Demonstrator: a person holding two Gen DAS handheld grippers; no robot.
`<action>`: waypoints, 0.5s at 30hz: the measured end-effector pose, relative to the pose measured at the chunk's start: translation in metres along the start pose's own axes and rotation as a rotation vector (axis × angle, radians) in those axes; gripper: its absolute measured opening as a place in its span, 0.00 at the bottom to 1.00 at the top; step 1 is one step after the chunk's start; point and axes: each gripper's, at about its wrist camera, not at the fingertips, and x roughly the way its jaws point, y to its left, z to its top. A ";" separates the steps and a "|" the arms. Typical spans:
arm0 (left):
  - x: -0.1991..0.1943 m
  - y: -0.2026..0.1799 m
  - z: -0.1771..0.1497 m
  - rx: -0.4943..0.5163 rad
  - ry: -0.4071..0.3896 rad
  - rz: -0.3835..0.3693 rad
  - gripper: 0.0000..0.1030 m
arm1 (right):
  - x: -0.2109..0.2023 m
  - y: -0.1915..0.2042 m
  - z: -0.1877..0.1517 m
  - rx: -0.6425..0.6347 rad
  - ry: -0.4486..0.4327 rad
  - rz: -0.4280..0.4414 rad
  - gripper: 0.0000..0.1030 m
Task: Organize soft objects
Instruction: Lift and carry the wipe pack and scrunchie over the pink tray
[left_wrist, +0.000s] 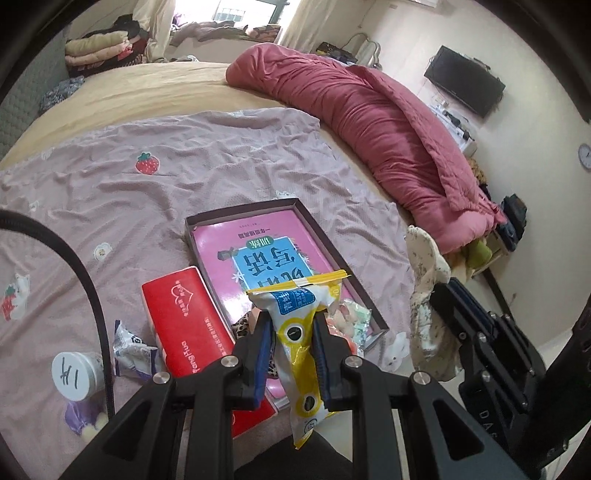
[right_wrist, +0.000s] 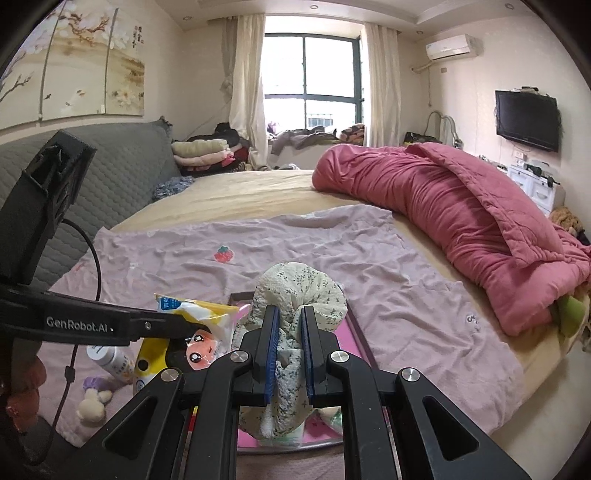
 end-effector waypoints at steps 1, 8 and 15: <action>0.003 -0.002 0.000 0.009 0.000 0.009 0.21 | 0.001 -0.003 -0.001 0.008 0.001 0.000 0.12; 0.024 -0.010 -0.001 0.031 0.032 0.031 0.21 | 0.015 -0.021 -0.010 0.032 0.033 -0.010 0.12; 0.046 -0.014 -0.006 0.044 0.069 0.045 0.21 | 0.029 -0.038 -0.022 0.059 0.071 -0.024 0.12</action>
